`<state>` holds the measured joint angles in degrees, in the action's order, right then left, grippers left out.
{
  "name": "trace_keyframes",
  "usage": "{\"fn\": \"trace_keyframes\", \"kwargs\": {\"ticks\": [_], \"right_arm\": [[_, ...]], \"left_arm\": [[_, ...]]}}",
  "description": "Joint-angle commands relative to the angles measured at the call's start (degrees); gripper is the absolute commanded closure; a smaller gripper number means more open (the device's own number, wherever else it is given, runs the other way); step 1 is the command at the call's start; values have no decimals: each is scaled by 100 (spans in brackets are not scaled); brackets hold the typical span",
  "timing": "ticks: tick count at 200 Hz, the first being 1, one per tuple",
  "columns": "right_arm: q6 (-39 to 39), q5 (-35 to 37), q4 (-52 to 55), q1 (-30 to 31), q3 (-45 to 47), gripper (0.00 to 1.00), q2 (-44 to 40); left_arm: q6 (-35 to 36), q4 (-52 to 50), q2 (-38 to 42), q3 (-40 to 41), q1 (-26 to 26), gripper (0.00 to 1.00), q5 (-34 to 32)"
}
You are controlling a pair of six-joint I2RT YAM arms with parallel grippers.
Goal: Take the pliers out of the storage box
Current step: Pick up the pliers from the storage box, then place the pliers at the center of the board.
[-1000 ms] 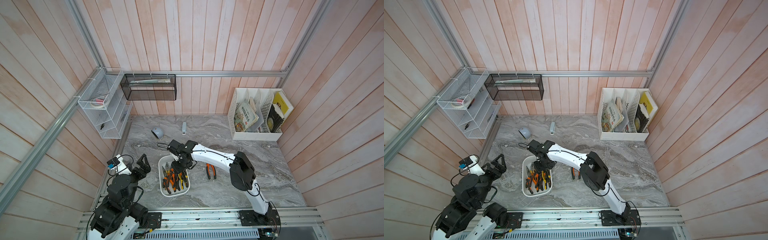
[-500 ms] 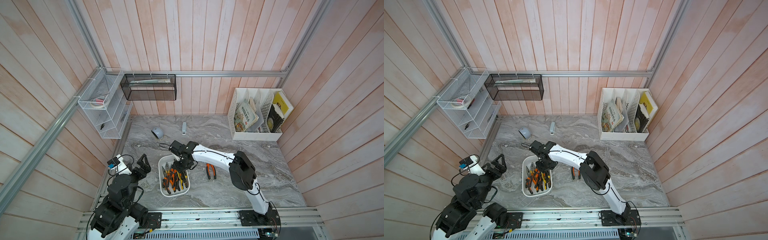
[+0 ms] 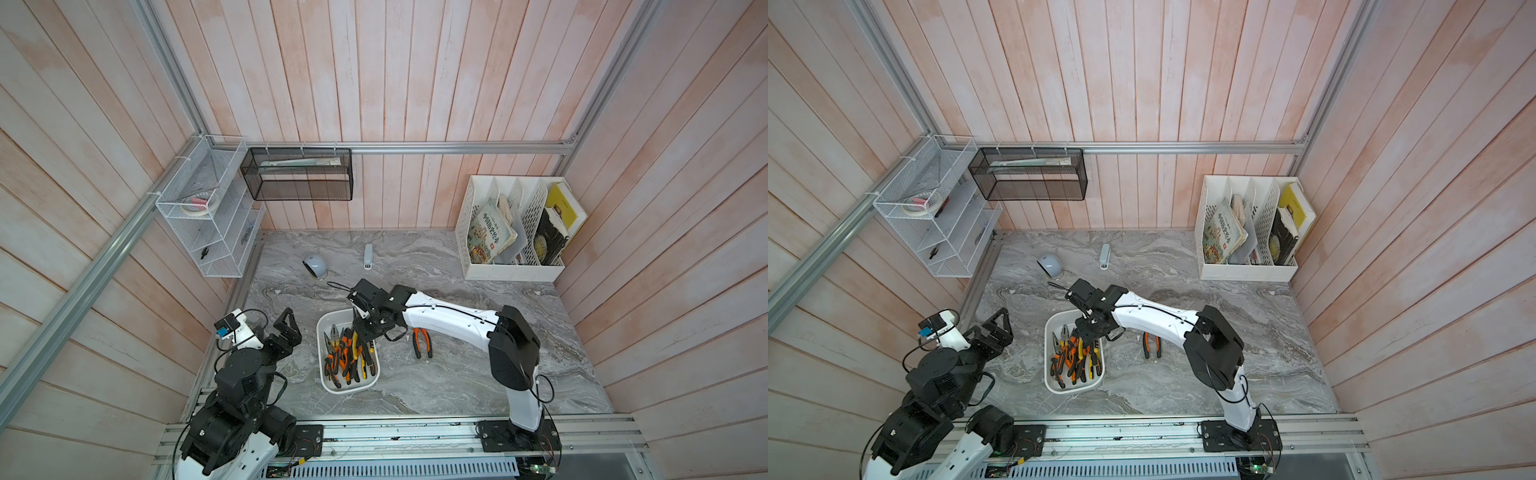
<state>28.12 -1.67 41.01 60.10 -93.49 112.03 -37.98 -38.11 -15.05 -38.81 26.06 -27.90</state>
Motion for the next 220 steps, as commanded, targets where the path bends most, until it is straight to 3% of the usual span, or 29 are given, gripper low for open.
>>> {"fn": "trace_keyframes", "kwargs": {"ticks": [1, 48, 122, 150, 220], "right_arm": [[98, 234, -752, -123, 353, 100, -642], [-69, 471, -649, -716, 1588, 100, -1794], [93, 1586, 960, -2185, 3268, 100, -3607], [216, 1589, 1208, -2723, 3658, 100, -3758], [-250, 1565, 150, -2747, 3944, 100, -2879]], "left_arm": [[-6, -8, 0, 35, 63, 0, -99], [-8, 2, -11, 32, 67, 0, -108], [9, 17, -116, 46, 69, 0, -84], [7, 8, -166, 32, 70, 0, -66], [-35, -37, -148, 28, 75, 0, -84]]}}
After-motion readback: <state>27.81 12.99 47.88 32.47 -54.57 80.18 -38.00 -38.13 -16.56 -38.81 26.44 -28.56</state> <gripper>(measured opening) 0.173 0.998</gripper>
